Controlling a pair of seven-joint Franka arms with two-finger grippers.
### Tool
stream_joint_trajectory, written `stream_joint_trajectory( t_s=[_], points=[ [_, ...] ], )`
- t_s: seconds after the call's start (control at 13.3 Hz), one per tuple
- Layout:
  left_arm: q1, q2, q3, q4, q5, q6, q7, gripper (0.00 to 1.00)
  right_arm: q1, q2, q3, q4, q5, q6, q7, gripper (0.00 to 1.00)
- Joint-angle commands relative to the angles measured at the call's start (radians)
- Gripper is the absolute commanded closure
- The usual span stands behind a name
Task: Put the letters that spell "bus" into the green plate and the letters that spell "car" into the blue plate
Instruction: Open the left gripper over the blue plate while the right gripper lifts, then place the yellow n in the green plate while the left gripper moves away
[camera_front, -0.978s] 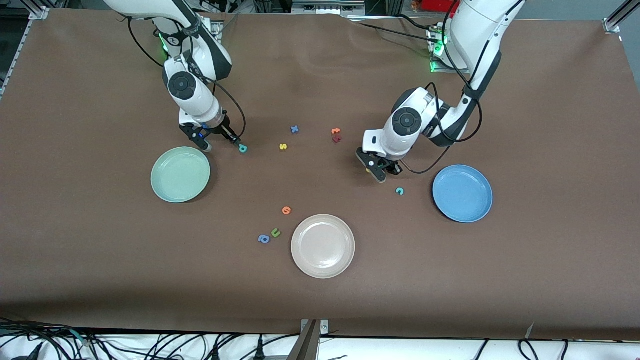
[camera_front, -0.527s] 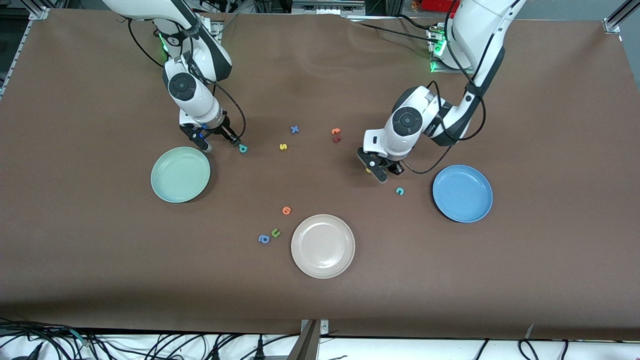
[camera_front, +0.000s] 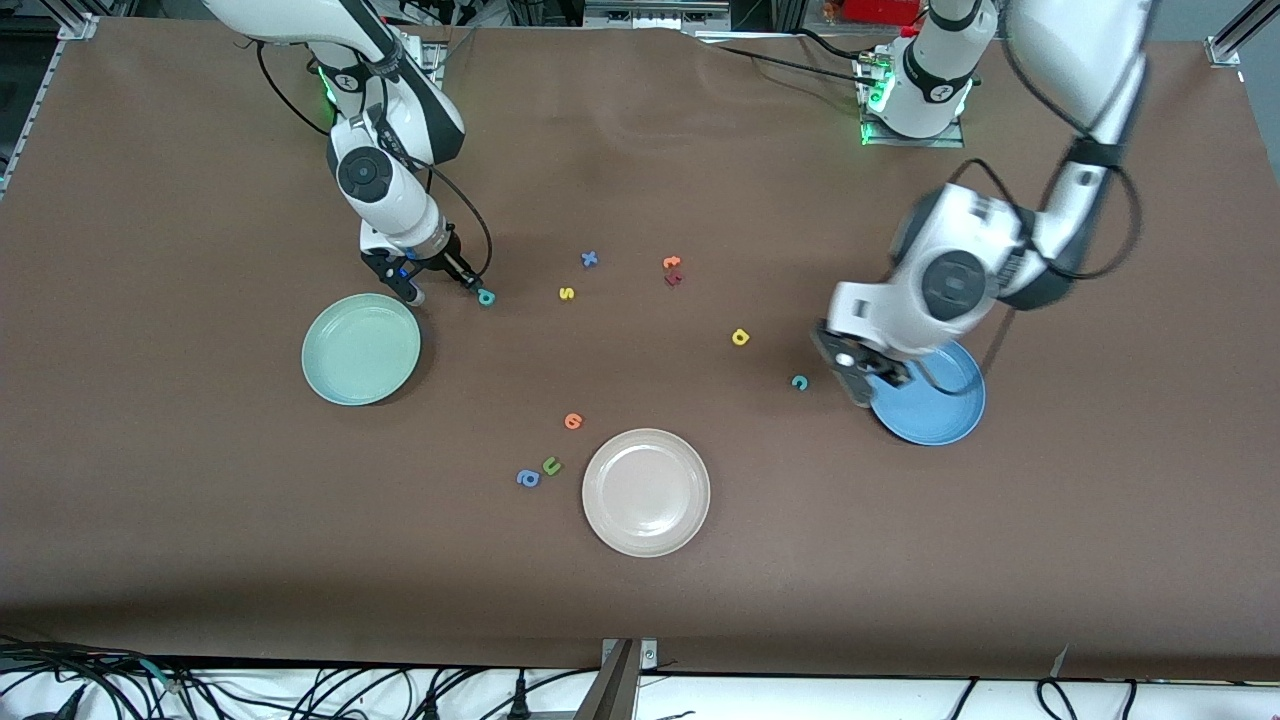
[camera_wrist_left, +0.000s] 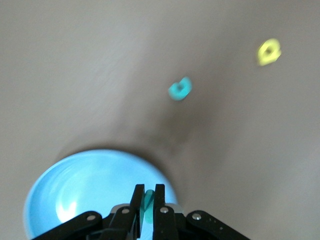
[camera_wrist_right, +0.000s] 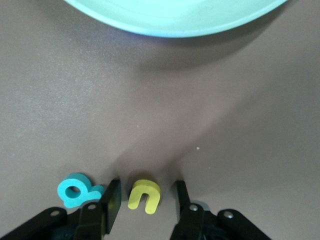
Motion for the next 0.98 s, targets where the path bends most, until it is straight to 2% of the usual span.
stream_joint_trajectory(
  t_s=[0.0,0.08,0.15,0.23,0.45,0.68,0.75,0.9],
  points=[
    [0.097,0.072,-0.013,0.054,0.031,-0.013,0.166,0.9,-0.005,0.017,-0.001,-0.011,-0.014,0.02,0.0,0.77],
    [0.12,0.089,-0.013,0.062,0.031,-0.012,0.184,0.83,-0.005,0.017,-0.001,-0.009,-0.015,0.018,0.0,0.91],
    [0.129,0.096,-0.013,0.062,0.031,-0.012,0.185,0.55,-0.005,0.017,-0.001,-0.009,-0.015,0.017,0.0,0.99],
    [0.131,0.099,-0.015,0.064,0.027,-0.008,0.185,0.01,-0.005,0.017,-0.001,-0.009,-0.015,0.017,0.001,1.0],
    [0.137,0.093,-0.018,0.084,0.019,-0.008,0.216,0.0,-0.006,0.001,-0.005,-0.001,-0.015,-0.011,-0.01,1.0],
    [0.125,0.043,-0.054,0.109,-0.004,-0.074,0.188,0.0,-0.006,-0.124,-0.03,0.073,-0.015,-0.309,-0.025,1.0],
    [0.127,0.038,-0.065,0.151,-0.04,-0.143,0.152,0.0,-0.006,-0.167,-0.048,0.107,-0.015,-0.418,-0.048,1.0],
    [0.126,0.037,-0.067,0.275,-0.084,-0.304,0.098,0.0,-0.006,-0.212,-0.124,0.185,-0.012,-0.602,-0.165,1.0]
  ],
)
